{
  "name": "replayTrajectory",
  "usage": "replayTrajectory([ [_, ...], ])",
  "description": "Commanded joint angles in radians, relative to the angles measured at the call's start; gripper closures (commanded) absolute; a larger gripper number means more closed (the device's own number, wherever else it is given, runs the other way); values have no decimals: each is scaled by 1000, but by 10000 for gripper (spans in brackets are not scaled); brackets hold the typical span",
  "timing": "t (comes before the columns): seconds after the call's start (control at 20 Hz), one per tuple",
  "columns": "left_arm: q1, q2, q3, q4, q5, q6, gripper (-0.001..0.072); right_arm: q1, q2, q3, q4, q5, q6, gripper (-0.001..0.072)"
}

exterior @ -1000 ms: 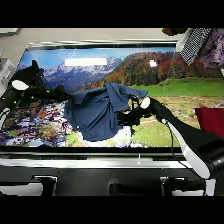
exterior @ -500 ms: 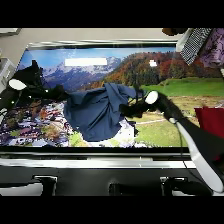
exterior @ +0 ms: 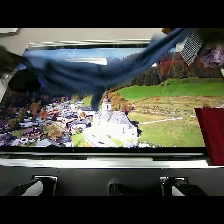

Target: Fold the clothes and pants, and hang the long-sleeved shirts on hangers.

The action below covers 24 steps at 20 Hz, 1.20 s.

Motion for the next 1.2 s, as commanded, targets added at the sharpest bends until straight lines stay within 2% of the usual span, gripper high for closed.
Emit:
replayTrajectory([
  [0.0,130,201,78,2,3,-111,693,-93,129,197,-176,-4,58,688],
  [0.25,293,399,78,3,1,-172,693,-95,232,204,-298,10,140,688],
  [0.45,304,377,72,3,-68,-175,693,-95,147,204,-269,60,219,687],
  [0.6,254,269,8,3,-123,-124,693,-95,-37,201,-115,198,231,687],
  [0.75,89,90,-104,42,-93,-52,693,-78,-304,168,81,253,185,687],
  [0.85,-18,-56,-158,164,-35,-52,693,-23,-494,168,103,212,174,687],
  [0.95,-89,-215,-180,247,47,-66,693,41,-663,168,119,113,170,686],
  [1.15,-142,-420,-180,233,180,-67,693,149,-900,169,151,-66,171,685],
])
